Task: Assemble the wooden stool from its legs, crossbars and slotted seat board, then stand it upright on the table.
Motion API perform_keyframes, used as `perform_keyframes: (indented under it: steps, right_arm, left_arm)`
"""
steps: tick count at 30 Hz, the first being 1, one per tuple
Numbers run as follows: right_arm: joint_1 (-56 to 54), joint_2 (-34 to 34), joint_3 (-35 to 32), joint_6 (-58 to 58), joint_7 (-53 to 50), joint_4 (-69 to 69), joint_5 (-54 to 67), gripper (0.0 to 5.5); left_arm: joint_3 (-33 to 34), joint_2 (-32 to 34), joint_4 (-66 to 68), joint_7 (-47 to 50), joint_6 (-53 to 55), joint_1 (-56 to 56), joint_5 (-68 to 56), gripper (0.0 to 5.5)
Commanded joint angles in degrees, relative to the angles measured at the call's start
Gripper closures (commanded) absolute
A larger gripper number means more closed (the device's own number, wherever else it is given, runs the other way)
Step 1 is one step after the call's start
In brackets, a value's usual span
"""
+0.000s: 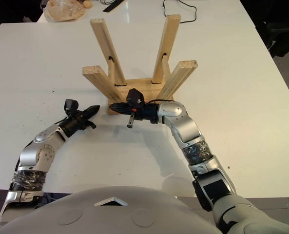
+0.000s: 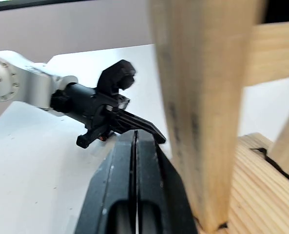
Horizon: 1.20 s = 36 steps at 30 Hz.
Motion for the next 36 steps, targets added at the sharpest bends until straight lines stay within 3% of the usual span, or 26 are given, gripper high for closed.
perform_keyframes:
  steps: [1, 3, 6, 9, 12, 19, 36]
  right_arm:
    - [4.87, -1.02, -3.01, 5.9, -0.84, -10.17, 6.31, 5.5]
    - [8.99, -5.25, -5.26, 9.41, 2.24, -15.34, 11.24, 5.5]
    - [17.26, -17.14, -8.47, 9.5, 10.6, -18.2, 12.83, 5.5]
    - [16.58, -23.64, -14.34, 4.35, 6.6, -6.81, 5.46, 5.5]
    - [4.93, -24.15, -16.42, -2.3, -5.86, 12.93, -4.75, 5.5]
    - [-1.27, -20.47, -8.97, -12.88, -9.62, 28.92, -16.17, 5.5]
    - [6.72, -23.78, -9.01, -8.74, -1.96, 16.49, -14.45, 5.5]
  left_arm:
    - [1.36, -0.22, 6.2, 3.9, 1.86, 2.93, 4.08, 5.48]
    - [1.76, -0.41, 6.49, 4.03, 1.61, 3.17, 4.41, 5.48]
    - [1.61, -0.2, 5.75, 3.23, 1.62, 4.22, 4.6, 5.48]
    - [-0.1, 0.69, 2.88, 0.49, 1.79, 6.39, 4.4, 5.48]
    - [-2.51, 1.24, -0.71, -2.27, 2.48, 8.26, 4.28, 5.48]
    - [-5.44, 1.92, 0.28, -4.1, 3.32, 5.01, 6.1, 5.48]
    - [-7.25, 0.16, 1.52, -2.89, 3.5, 3.91, 8.04, 5.48]
